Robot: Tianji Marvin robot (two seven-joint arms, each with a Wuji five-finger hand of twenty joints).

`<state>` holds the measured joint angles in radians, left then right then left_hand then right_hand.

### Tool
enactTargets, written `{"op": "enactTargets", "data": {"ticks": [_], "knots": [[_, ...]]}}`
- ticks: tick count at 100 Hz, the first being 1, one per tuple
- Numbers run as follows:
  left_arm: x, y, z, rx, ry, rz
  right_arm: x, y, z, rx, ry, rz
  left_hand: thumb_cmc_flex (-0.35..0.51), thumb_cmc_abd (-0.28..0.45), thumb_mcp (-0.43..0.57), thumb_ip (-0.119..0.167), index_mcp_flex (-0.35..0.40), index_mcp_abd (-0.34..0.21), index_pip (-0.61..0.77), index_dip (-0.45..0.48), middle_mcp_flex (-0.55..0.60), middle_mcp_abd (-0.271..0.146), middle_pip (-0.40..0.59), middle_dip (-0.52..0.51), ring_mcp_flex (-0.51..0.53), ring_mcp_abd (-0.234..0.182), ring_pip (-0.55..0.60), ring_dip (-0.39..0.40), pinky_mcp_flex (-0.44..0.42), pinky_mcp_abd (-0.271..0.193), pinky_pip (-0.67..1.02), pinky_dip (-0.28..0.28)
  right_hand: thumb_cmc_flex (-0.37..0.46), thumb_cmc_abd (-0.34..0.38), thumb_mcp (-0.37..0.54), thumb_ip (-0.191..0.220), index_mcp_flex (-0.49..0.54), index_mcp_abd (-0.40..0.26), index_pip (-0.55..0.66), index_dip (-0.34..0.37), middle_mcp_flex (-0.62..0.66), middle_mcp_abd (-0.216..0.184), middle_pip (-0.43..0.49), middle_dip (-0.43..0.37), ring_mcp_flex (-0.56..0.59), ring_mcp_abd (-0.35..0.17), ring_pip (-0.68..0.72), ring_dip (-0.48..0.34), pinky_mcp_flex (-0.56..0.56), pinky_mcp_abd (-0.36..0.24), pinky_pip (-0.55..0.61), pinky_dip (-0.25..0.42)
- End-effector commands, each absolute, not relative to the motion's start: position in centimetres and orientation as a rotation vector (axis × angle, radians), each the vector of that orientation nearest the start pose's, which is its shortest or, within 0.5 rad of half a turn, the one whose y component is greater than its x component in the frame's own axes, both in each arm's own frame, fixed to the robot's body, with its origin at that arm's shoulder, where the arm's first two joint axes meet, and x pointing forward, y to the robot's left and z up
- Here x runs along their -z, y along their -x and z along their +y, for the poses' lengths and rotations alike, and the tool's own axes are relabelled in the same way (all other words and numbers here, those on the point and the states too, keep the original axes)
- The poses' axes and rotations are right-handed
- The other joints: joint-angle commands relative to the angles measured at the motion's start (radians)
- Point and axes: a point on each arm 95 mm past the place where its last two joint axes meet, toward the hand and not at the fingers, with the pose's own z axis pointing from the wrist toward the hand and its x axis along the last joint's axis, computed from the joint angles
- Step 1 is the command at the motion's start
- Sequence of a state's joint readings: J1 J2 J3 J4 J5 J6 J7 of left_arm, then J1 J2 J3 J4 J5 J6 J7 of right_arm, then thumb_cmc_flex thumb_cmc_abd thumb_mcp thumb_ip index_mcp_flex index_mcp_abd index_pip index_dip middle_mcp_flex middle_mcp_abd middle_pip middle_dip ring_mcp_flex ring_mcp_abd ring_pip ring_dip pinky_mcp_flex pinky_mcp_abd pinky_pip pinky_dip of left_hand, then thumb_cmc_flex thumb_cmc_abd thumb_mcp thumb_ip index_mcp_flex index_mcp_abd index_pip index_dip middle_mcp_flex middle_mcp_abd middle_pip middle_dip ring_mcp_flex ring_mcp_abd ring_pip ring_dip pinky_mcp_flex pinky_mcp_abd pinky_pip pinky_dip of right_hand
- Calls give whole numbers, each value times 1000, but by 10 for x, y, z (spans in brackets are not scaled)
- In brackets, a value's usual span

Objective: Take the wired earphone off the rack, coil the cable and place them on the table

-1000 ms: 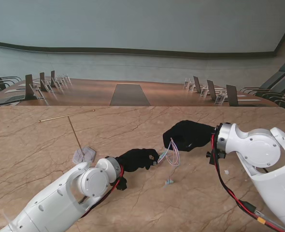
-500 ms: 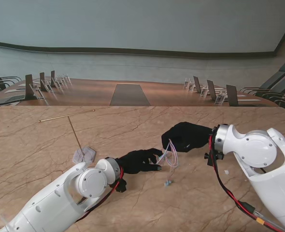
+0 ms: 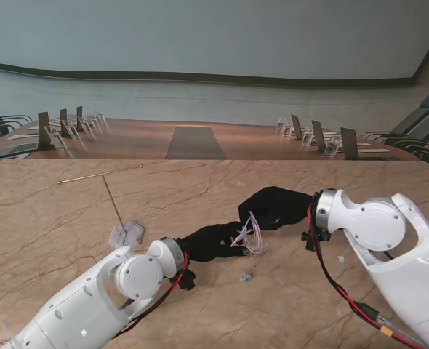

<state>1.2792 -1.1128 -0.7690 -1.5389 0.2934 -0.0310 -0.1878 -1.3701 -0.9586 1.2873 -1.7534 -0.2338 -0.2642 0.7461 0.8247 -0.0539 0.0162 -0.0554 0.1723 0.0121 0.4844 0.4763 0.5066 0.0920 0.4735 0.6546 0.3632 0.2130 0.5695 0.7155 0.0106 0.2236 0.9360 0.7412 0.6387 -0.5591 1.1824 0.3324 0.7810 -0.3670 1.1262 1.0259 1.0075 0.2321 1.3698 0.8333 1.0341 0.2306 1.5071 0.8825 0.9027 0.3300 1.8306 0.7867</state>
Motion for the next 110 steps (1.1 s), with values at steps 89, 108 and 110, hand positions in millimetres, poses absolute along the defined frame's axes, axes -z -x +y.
{"op": "enactTargets", "data": {"ticks": [89, 108, 110], "knots": [[314, -397, -159, 2064, 1657, 1750, 217, -407, 15, -1911, -1439, 2098, 466, 64, 101, 8, 192, -166, 588, 416, 288, -7, 208, 259, 217, 72, 215, 69, 108, 47, 167, 5, -39, -9, 16, 19, 22, -7, 36, 0, 44, 71, 48, -5, 23, 131, 70, -8, 18, -85, 105, -3], [316, -399, -156, 2064, 1654, 1736, 216, -408, 13, -1908, -1430, 2098, 466, 28, 118, 6, 257, -146, 567, 405, 356, -5, 164, 206, 280, 77, 206, 46, 150, 61, 198, -5, -39, -9, 17, 19, 22, -7, 36, -1, 43, 71, 48, -5, 23, 131, 70, -8, 18, -85, 105, -3], [316, -399, -155, 2063, 1657, 1735, 216, -408, 13, -1909, -1428, 2099, 466, 28, 119, 5, 257, -143, 568, 406, 358, -6, 163, 206, 280, 76, 204, 44, 150, 62, 199, -6, -39, -9, 16, 18, 21, -7, 36, -1, 43, 71, 48, -5, 23, 131, 70, -8, 18, -85, 105, -3]]}}
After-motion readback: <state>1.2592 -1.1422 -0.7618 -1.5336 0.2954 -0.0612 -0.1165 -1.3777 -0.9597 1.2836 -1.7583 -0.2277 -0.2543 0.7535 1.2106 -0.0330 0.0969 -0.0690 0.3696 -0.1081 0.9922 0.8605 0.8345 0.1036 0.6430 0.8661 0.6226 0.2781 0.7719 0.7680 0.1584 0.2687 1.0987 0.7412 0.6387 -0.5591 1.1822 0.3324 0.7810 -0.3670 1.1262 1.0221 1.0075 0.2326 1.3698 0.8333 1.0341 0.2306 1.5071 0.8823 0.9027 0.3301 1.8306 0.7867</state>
